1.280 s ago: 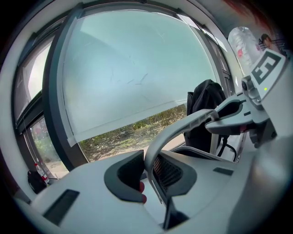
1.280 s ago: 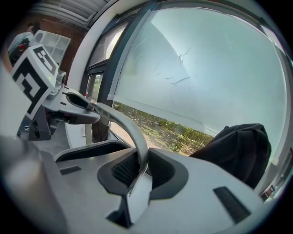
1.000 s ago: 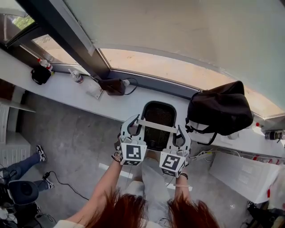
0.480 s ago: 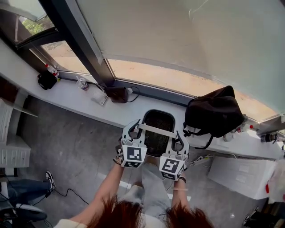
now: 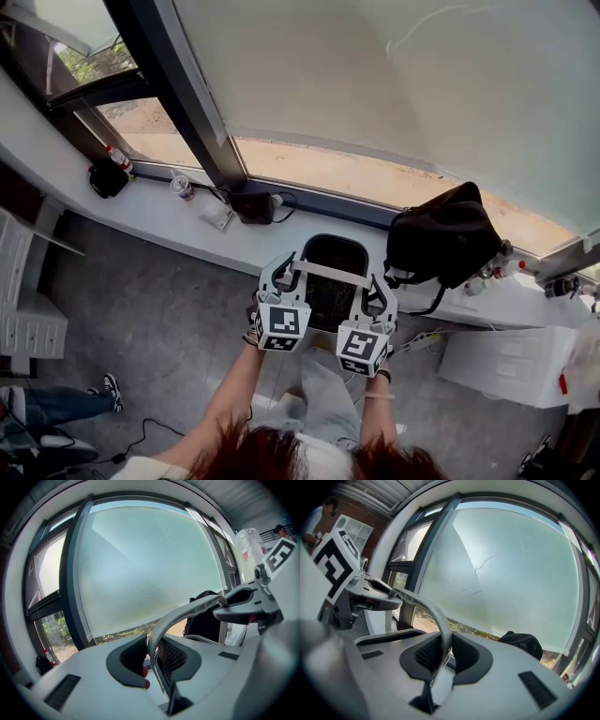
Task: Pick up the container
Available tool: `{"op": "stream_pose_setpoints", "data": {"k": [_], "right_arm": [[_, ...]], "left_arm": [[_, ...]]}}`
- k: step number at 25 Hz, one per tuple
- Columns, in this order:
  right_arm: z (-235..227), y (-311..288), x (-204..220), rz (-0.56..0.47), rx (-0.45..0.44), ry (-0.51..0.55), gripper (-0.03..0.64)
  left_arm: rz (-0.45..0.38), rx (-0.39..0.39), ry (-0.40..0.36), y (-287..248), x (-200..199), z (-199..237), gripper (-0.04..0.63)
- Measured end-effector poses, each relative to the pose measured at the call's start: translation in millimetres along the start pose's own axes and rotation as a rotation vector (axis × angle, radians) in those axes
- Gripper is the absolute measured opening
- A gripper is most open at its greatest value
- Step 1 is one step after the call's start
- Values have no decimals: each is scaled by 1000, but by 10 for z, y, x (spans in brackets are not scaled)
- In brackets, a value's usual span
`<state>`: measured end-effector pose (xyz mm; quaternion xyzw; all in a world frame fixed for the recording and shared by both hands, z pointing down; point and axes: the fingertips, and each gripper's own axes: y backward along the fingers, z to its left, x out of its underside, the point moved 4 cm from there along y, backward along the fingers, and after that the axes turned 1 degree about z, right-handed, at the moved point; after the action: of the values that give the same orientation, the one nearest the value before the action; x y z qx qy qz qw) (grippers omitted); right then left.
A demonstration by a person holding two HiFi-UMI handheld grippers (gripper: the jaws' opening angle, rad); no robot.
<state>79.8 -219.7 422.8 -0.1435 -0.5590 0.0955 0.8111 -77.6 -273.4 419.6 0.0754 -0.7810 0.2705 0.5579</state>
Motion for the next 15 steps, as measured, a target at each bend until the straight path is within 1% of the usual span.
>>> {"op": "stream_pose_setpoints", "data": {"k": [6, 15], "right_arm": [[-4, 210, -131, -19, 12, -6, 67], [61, 566, -354, -55, 10, -11, 67]], "left_arm": [[-26, -16, 6, 197, -138, 16, 75], [-37, -29, 24, 605, -283, 45, 77]]}}
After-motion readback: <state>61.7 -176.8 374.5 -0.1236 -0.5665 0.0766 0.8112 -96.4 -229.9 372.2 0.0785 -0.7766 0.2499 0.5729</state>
